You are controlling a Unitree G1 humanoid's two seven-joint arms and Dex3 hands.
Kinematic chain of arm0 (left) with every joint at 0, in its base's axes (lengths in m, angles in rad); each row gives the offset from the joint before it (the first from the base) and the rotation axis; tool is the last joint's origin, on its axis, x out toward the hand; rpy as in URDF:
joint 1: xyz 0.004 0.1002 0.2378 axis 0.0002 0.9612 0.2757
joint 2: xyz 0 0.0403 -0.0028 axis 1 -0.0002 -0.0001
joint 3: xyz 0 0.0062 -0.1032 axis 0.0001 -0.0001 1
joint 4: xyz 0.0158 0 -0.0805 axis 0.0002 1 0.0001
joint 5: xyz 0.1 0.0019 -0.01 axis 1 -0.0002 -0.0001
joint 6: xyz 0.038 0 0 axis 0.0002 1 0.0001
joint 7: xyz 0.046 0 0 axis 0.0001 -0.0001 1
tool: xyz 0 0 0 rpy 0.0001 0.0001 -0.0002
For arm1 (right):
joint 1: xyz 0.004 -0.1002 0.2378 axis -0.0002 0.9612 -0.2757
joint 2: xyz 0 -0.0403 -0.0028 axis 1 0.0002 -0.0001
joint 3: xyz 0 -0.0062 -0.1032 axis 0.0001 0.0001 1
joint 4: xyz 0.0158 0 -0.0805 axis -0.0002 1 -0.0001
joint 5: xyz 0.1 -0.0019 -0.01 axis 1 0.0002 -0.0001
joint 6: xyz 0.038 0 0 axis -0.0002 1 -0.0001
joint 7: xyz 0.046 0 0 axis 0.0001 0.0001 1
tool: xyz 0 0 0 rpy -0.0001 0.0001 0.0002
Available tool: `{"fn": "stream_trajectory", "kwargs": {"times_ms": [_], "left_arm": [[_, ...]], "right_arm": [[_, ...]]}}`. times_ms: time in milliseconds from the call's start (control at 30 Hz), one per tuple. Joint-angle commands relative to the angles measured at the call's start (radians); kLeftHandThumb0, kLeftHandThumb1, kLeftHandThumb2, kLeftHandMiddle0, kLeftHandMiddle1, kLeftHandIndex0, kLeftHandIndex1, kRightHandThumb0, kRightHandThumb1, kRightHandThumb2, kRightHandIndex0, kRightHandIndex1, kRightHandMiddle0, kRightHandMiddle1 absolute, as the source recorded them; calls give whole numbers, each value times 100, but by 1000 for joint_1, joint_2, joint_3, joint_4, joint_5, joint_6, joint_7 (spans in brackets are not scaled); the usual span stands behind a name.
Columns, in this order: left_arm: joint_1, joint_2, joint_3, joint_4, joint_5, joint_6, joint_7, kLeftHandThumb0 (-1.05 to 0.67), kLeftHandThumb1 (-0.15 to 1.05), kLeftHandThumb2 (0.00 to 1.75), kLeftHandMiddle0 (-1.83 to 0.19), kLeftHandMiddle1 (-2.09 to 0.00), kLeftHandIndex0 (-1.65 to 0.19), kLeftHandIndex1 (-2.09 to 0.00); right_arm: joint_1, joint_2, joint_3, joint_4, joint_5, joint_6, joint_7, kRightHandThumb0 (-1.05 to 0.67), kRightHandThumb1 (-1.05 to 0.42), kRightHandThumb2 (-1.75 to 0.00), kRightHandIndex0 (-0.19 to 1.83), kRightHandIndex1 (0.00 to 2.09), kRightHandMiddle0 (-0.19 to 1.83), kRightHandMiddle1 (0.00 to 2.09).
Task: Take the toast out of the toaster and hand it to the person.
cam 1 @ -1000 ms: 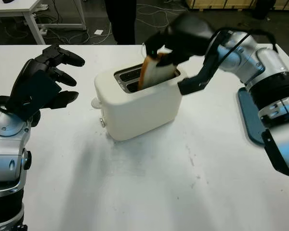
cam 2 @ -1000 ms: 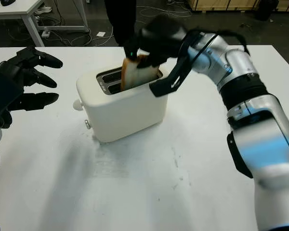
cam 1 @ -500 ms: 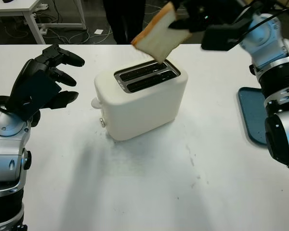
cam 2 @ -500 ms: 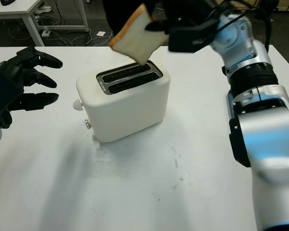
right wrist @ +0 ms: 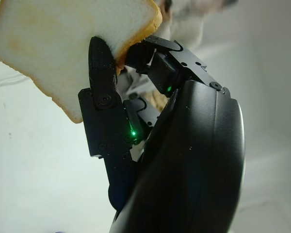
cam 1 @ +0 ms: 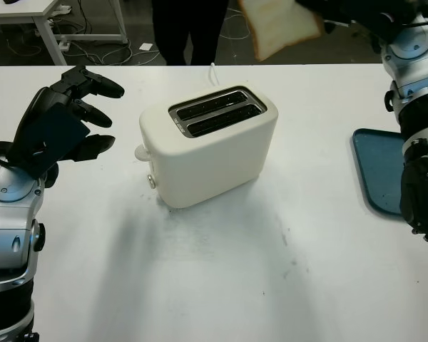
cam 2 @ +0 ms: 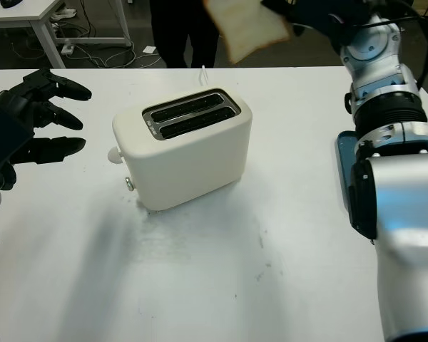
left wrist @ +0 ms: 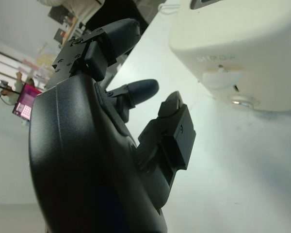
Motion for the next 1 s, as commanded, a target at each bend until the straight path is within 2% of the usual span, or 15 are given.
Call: {"fn": "stream_trajectory", "kwargs": {"times_ms": [0,267,433,567,767,800,833,867,900,967], "left_arm": [[8,10,11,-6,-2,-5,-4,43,92,31,-23,-151,-23,-120],[3,14,17,2,-9,-4,-17,44,92,32,-23,-151,-22,-120],[-2,20,14,-2,-2,4,-24,45,92,32,-23,-150,-22,-119],[-2,16,20,1,-8,6,-23,46,92,32,-23,-150,-22,-119],[-5,22,24,9,-12,-3,-31,46,92,30,-24,-150,-23,-119],[-7,25,23,8,-11,1,-32,46,92,30,-24,-150,-23,-119],[-8,26,22,9,-11,-1,-33,46,92,30,-24,-150,-23,-119],[-8,27,21,12,-12,-6,-34,46,92,30,-24,-150,-23,-119],[-7,27,21,15,-13,-12,-36,47,92,31,-25,-150,-23,-119],[-6,28,19,20,-12,-25,-37,48,92,30,-26,-151,-24,-119]], "right_arm": [[34,-2,-25,17,26,19,-29,-38,-92,-23,91,175,73,175],[101,37,-21,37,9,52,-199,-38,-92,-19,92,175,74,175],[133,75,-6,33,-11,64,-310,-30,-92,-14,87,175,74,168],[150,107,-42,34,34,75,-286,-20,-92,-19,88,175,69,174],[151,142,-64,38,53,128,-306,-21,-92,-21,88,175,70,175],[147,148,-68,38,54,143,-314,-22,-92,-20,85,154,68,175],[148,154,-67,39,50,149,-330,-22,-92,-20,86,142,67,175],[149,159,-65,40,45,149,-340,-21,-92,-19,84,146,65,174],[151,163,-63,40,42,146,-345,-19,-92,-18,80,163,65,174],[154,171,-62,43,41,145,-349,-18,-92,-17,81,171,64,175]]}}
